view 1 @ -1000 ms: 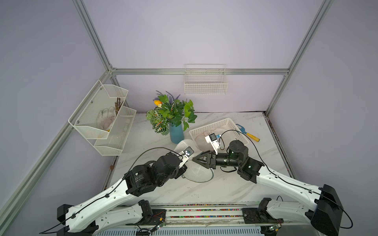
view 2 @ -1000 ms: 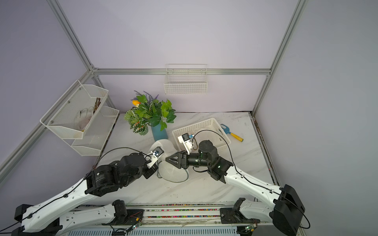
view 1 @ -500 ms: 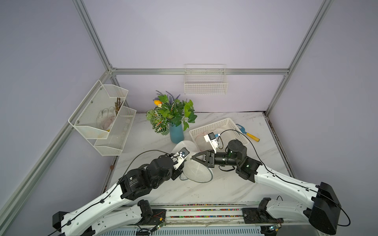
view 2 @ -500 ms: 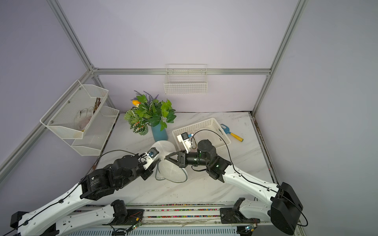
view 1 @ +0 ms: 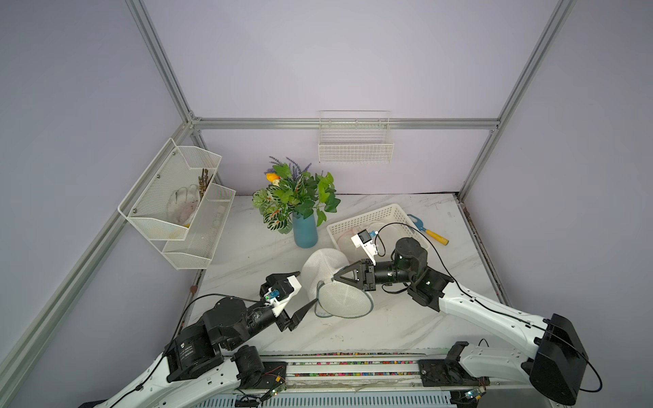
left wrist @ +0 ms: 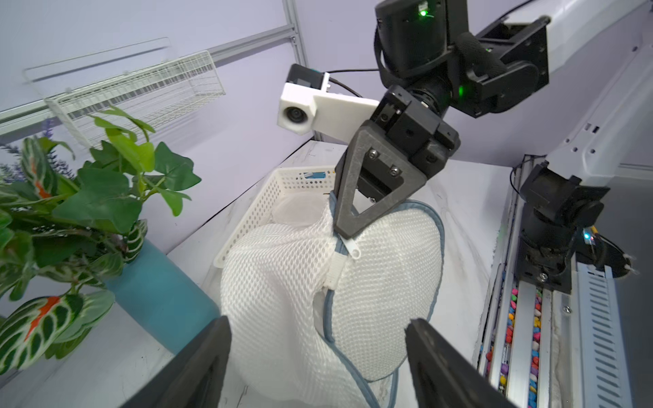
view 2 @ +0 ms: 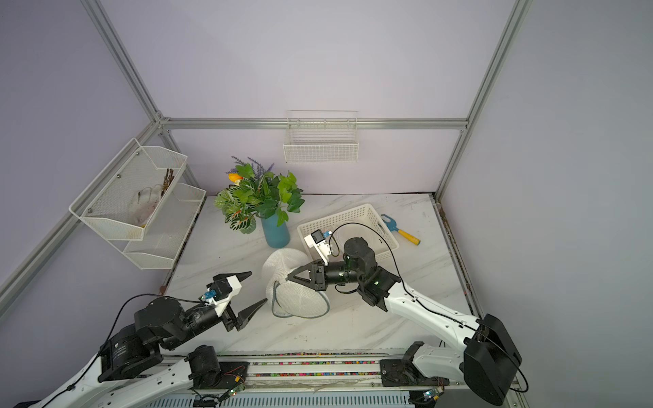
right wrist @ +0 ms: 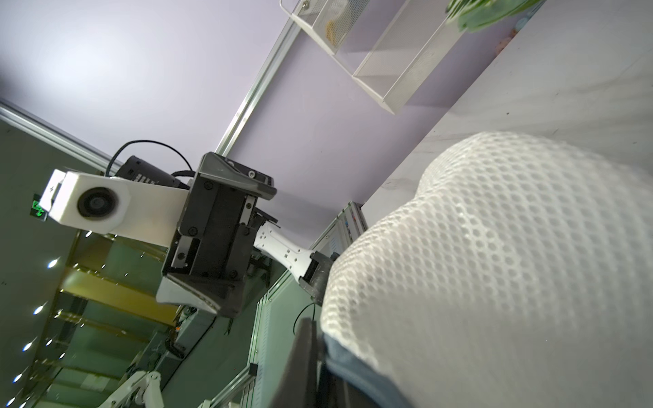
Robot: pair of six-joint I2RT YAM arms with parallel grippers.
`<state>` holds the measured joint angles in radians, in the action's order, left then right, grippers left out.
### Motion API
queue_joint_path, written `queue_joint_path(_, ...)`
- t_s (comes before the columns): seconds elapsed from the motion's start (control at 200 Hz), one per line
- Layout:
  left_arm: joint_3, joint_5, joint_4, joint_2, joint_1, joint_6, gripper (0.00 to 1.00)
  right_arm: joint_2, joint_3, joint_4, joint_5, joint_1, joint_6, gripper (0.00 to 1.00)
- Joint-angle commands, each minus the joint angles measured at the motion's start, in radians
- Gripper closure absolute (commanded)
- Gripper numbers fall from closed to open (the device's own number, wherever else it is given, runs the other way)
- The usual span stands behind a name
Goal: Turn the laundry bag inside out
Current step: Turn over the laundry bag.
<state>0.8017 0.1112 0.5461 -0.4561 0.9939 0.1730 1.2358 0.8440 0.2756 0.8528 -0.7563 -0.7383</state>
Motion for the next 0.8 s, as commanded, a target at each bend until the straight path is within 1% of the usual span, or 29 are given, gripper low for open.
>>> queue_joint_path(0.0, 0.015, -0.075, -0.067, -0.095, -0.008, 0.091, 0.17, 0.01, 0.033, 0.116, 0.12, -0.004, -0.018, 1.0)
queue_joint_path(0.1, 0.004, -0.084, -0.108, -0.136, -0.01, 0.113, 0.17, 0.008, 0.026, 0.166, 0.154, -0.008, -0.044, 1.0)
queue_joint_path(0.195, -0.007, -0.117, -0.133, -0.15, -0.018, 0.112, 0.21, 0.0, 0.018, 0.201, 0.166, -0.01, -0.059, 1.0)
queue_joint_path(0.255, -0.012, -0.133, -0.138, -0.152, -0.023, 0.103, 0.27, -0.004, 0.012, 0.217, 0.163, -0.009, -0.061, 1.0)
queue_joint_path(0.315, -0.017, -0.135, -0.143, -0.144, -0.024, 0.085, 0.36, -0.004, 0.012, 0.228, 0.158, -0.011, -0.066, 1.0)
queue_joint_path(0.37, -0.029, -0.14, -0.158, -0.127, -0.024, 0.066, 0.43, 0.001, 0.015, 0.252, 0.163, -0.011, -0.078, 1.0)
queue_joint_path(0.45, -0.052, -0.145, -0.186, -0.092, -0.024, 0.041, 0.5, 0.002, 0.016, 0.265, 0.156, -0.012, -0.078, 1.0)
queue_joint_path(0.63, -0.073, -0.163, -0.211, -0.063, -0.027, -0.003, 0.57, 0.025, 0.024, 0.301, 0.15, -0.019, -0.086, 1.0)
queue_joint_path(0.795, -0.078, -0.182, -0.235, -0.065, -0.026, -0.033, 0.59, 0.036, 0.029, 0.293, 0.134, -0.029, -0.074, 1.0)
